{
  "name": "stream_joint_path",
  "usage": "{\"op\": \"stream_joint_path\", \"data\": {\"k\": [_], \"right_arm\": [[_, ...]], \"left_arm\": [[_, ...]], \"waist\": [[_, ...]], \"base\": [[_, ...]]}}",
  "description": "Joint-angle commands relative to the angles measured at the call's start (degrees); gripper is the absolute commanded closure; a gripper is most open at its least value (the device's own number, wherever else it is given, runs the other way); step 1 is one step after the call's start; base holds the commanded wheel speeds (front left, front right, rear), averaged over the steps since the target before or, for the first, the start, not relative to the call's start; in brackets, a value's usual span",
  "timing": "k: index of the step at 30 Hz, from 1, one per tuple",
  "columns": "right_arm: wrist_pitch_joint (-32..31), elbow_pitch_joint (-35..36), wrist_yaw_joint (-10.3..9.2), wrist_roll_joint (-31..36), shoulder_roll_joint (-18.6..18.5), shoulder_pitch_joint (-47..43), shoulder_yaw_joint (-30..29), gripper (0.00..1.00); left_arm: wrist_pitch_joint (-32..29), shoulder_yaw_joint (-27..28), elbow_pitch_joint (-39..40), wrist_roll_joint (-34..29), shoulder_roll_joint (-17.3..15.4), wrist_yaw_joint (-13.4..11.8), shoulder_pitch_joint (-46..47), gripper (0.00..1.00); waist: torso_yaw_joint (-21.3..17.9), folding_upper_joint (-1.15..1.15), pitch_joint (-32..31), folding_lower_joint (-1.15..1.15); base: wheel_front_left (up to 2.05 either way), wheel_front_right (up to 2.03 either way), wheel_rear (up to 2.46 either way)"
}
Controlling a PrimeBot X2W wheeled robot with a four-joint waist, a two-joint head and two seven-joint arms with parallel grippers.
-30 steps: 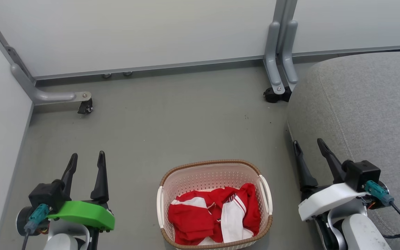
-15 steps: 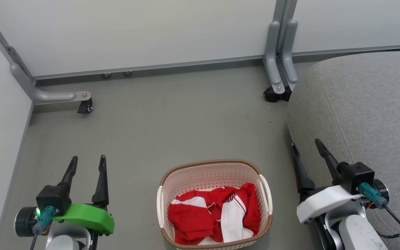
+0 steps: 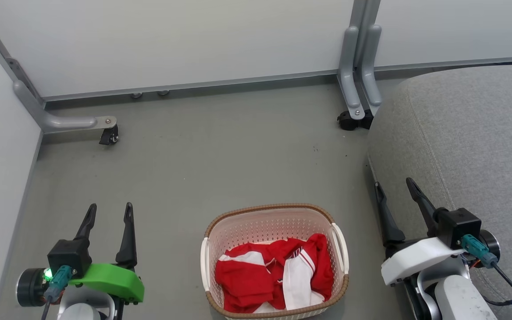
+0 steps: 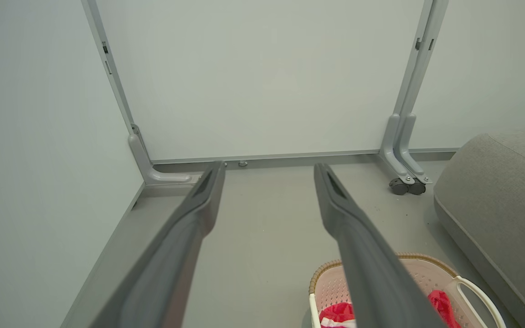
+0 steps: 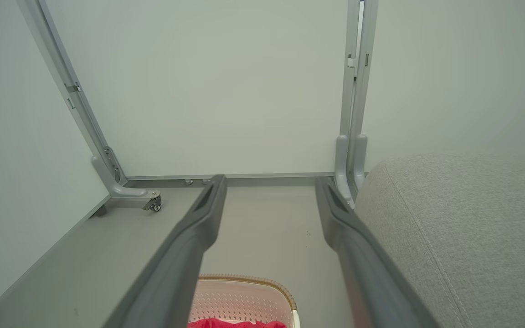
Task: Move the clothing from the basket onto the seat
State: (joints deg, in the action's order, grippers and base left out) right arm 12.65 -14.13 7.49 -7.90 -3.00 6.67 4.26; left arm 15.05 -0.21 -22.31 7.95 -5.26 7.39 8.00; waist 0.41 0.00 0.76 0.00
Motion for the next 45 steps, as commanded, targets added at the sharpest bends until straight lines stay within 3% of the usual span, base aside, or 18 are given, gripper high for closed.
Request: {"op": "stream_joint_path", "data": {"k": [1, 12, 18, 27, 45], "right_arm": [[0.23, -0.14, 0.0, -0.35, -0.02, 0.48, -0.15, 0.0], [0.44, 0.27, 0.0, -0.62, 0.05, 1.06, -0.07, 0.0], [0.1, 1.12, 0.0, -0.73, 0.06, 2.23, 0.43, 0.0], [0.09, 4.29, 0.0, -1.03, 0.07, 6.03, 2.13, 0.0], [2.15, 10.81, 0.0, -3.5, 0.09, 17.26, 5.65, 0.0]], "left_arm": [[0.19, 0.27, -0.06, -0.17, -0.02, 0.19, 0.91, 0.0], [0.19, 0.81, -0.63, -1.19, 0.11, 0.19, 1.4, 0.0], [0.18, -2.02, -1.85, -2.8, 0.32, 0.19, 2.83, 0.0], [0.18, -12.12, -8.91, -3.39, 1.1, 0.18, 9.45, 0.0], [-0.58, -38.52, -33.28, -5.46, 0.05, 0.1, 31.5, 0.0]], "waist": [[-0.01, 0.0, 0.0, 0.0], [-0.35, 0.0, 0.6, 0.0], [-1.21, 0.0, 2.4, 0.0], [-4.2, 0.0, 9.71, 0.0], [-11.82, 0.0, 31.89, 0.0]], "base": [[0.0, 0.0, 0.0], [0.0, 0.0, 0.0], [0.0, 0.0, 0.0], [0.0, 0.0, 0.0], [0.0, 0.0, 0.0]]}}
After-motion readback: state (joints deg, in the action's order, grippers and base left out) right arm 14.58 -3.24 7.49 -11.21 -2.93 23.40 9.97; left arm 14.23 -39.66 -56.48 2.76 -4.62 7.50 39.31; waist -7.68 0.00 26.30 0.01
